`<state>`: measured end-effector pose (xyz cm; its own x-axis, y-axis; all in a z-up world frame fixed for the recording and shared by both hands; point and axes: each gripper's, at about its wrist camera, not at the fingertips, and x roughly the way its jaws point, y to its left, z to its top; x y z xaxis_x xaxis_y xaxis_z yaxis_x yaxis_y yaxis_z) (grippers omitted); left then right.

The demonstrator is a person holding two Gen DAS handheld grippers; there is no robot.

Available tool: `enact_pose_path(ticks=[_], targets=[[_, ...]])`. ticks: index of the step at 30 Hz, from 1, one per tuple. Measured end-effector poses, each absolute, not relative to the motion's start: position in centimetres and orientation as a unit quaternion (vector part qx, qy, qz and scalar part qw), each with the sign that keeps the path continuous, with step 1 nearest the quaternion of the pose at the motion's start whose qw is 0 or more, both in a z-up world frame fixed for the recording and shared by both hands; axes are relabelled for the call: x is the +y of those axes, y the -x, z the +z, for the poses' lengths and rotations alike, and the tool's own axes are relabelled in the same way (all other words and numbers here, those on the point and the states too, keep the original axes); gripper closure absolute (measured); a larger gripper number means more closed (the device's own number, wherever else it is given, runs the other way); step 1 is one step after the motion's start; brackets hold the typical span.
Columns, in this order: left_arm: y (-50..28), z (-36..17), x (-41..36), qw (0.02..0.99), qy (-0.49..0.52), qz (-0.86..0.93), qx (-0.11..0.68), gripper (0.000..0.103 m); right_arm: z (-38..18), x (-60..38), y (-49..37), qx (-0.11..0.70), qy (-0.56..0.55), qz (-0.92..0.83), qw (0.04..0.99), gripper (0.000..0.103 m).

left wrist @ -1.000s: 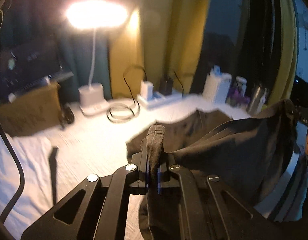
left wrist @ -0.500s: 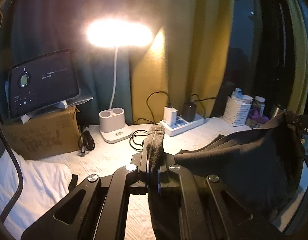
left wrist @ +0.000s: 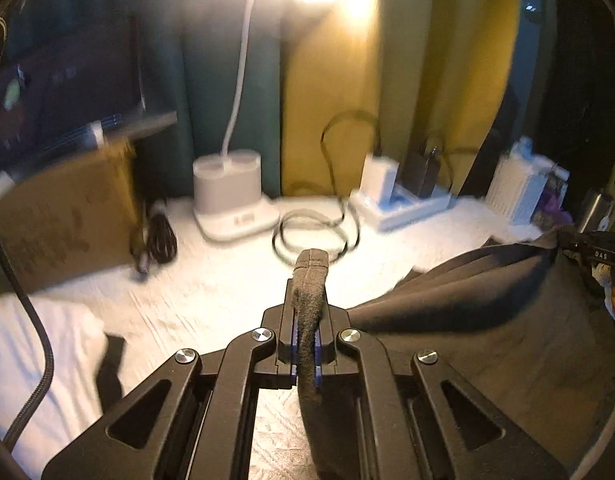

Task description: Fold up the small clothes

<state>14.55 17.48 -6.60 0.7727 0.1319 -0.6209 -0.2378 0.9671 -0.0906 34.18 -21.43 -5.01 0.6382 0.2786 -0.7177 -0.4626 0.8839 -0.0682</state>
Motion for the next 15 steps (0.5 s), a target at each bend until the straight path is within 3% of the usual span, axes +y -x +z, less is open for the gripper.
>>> enact_pose_path(ticks=[8,10,12,15], targets=[[-15.8,-11.6,19.4,0.898,0.116,0.119,0.408,0.096,-9.0,-21.5,-37.2,0.425,0.12,0.186,0.878,0.083],[-15.9,-11.7,19.4,0.895,0.114,0.119,0.413,0.096,-9.0,-21.6,-37.4,0.422,0.127,0.173,0.881,0.06],[-16.3,-11.9,19.4,0.89,0.117,0.112,0.426,0.096,-8.6,-22.0,-37.6,0.409,0.133,0.151,0.89,0.044],[-16.7,-12.0,19.3,0.889,0.114,0.104,0.432,0.095,-7.8,-22.6,-38.0,0.394,0.14,0.133,0.899,0.04]])
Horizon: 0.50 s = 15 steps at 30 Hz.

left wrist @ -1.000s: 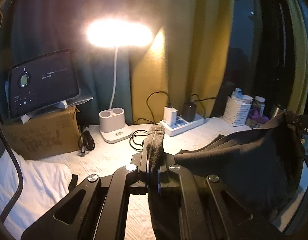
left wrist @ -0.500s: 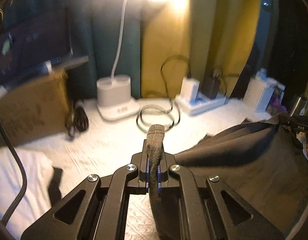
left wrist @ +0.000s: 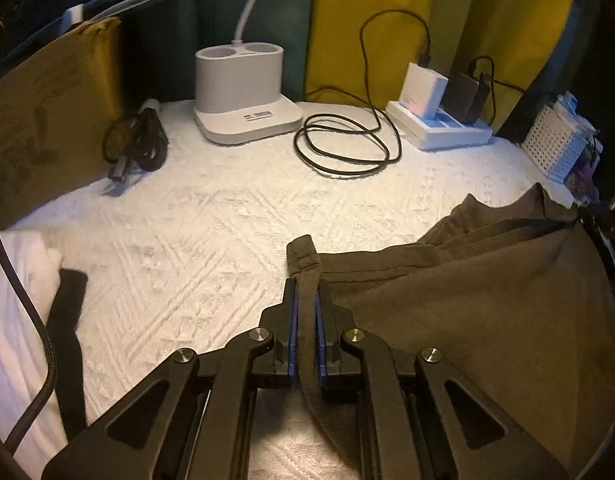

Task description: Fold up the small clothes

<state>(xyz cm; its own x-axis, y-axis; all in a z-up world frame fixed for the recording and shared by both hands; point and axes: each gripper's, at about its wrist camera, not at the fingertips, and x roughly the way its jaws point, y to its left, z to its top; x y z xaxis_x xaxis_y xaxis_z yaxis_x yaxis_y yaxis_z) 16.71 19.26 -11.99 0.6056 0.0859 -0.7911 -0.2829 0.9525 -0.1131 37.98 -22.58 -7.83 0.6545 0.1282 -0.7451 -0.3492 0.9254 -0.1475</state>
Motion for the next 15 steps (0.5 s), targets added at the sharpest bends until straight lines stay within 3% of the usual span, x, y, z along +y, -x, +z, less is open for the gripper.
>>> enact_pose_path(ticks=[10,11,12,13,15], targets=[[-17.2,-11.1,20.5,0.891,0.107,0.115,0.425,0.092,-5.5,-25.0,-35.2,0.372,0.128,0.159,0.906,0.04],[-17.4,-11.2,20.5,0.889,0.108,0.109,0.431,0.085,-5.6,-25.1,-34.9,0.372,0.131,0.164,0.904,0.041],[-17.5,-11.4,20.5,0.887,0.105,0.105,0.436,0.059,-5.9,-25.0,-34.7,0.373,0.143,0.163,0.902,0.041],[-17.7,-11.7,20.3,0.886,0.101,0.103,0.44,0.051,-6.3,-25.0,-34.7,0.376,0.153,0.159,0.9,0.041],[-17.9,-12.1,19.7,0.887,0.09,0.095,0.443,0.051,-7.4,-25.1,-35.3,0.391,0.16,0.16,0.892,0.041]])
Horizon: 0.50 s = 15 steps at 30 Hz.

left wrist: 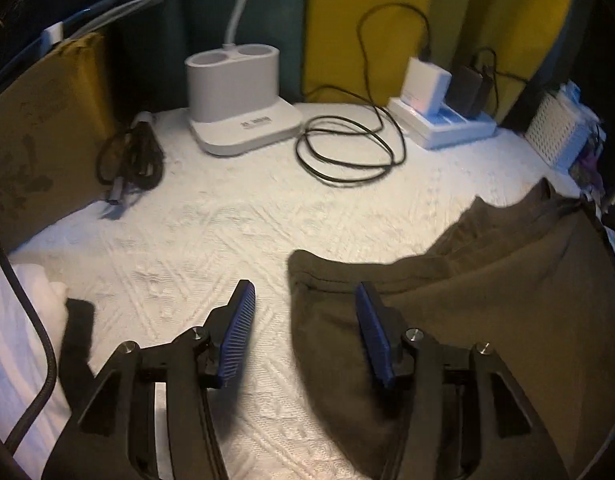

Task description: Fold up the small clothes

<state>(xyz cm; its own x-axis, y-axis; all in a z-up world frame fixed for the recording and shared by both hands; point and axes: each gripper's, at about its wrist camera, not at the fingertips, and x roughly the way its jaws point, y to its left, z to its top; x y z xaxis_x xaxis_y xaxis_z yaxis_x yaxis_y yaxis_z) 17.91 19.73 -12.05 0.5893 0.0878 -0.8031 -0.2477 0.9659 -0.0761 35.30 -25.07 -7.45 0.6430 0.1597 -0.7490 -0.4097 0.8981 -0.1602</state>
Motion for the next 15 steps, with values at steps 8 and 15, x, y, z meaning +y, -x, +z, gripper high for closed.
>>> enact_pose_path(ticks=[8,15], targets=[[-19.5,-12.2,19.0,0.893,0.046,0.102,0.436,0.09,-10.1,-24.0,-39.5,0.4,0.183,0.131,0.889,0.055],[-20.7,-11.5,20.6,0.886,0.045,0.157,0.434,0.09,-9.7,-24.0,-41.4,0.392,0.181,0.105,0.896,0.055]])
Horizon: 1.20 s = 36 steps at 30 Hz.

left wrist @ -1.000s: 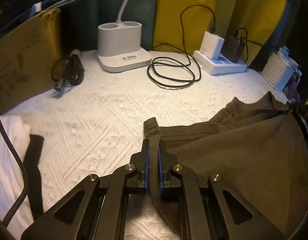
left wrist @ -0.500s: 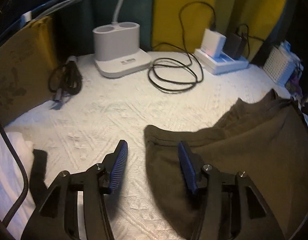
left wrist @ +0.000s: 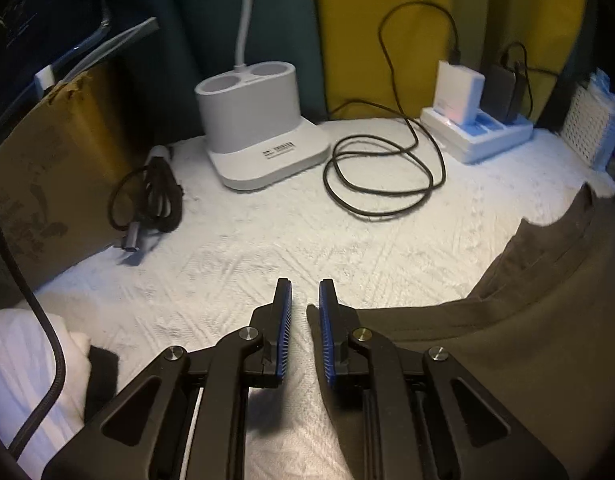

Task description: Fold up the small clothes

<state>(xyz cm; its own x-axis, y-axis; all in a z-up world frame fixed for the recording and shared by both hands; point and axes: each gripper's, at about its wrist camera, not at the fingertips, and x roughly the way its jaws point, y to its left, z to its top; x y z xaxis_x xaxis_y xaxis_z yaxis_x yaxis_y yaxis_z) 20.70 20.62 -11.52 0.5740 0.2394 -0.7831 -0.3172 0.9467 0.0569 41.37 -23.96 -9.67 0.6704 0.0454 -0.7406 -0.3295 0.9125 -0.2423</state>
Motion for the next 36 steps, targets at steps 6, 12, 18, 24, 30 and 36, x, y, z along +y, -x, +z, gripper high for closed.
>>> enact_pose_path(ticks=[6,12,18,24,30,36], targets=[[-17.4,-8.8,20.3,0.896,0.067,0.15,0.412,0.071,-7.5,-24.7,-38.5,0.383,0.175,0.106,0.901,0.055],[-12.6,-6.7,18.2,0.906,0.076,0.129,0.397,0.064,-5.4,-25.8,-34.4,0.373,0.161,0.117,0.906,0.055],[-7.3,-6.4,16.4,0.91,0.088,0.118,0.388,0.051,-4.3,-26.7,-29.5,0.367,0.151,0.116,0.911,0.054],[-3.2,-7.7,14.3,0.907,0.081,0.104,0.399,0.05,-4.3,-28.1,-25.5,0.367,0.143,0.109,0.913,0.054],[-0.5,-8.9,12.4,0.904,0.084,0.091,0.409,0.049,-4.6,-29.1,-21.7,0.371,0.135,0.103,0.913,0.054],[0.8,-9.6,10.6,0.905,0.079,0.068,0.412,0.041,-5.2,-30.2,-18.8,0.378,0.125,0.095,0.912,0.053]])
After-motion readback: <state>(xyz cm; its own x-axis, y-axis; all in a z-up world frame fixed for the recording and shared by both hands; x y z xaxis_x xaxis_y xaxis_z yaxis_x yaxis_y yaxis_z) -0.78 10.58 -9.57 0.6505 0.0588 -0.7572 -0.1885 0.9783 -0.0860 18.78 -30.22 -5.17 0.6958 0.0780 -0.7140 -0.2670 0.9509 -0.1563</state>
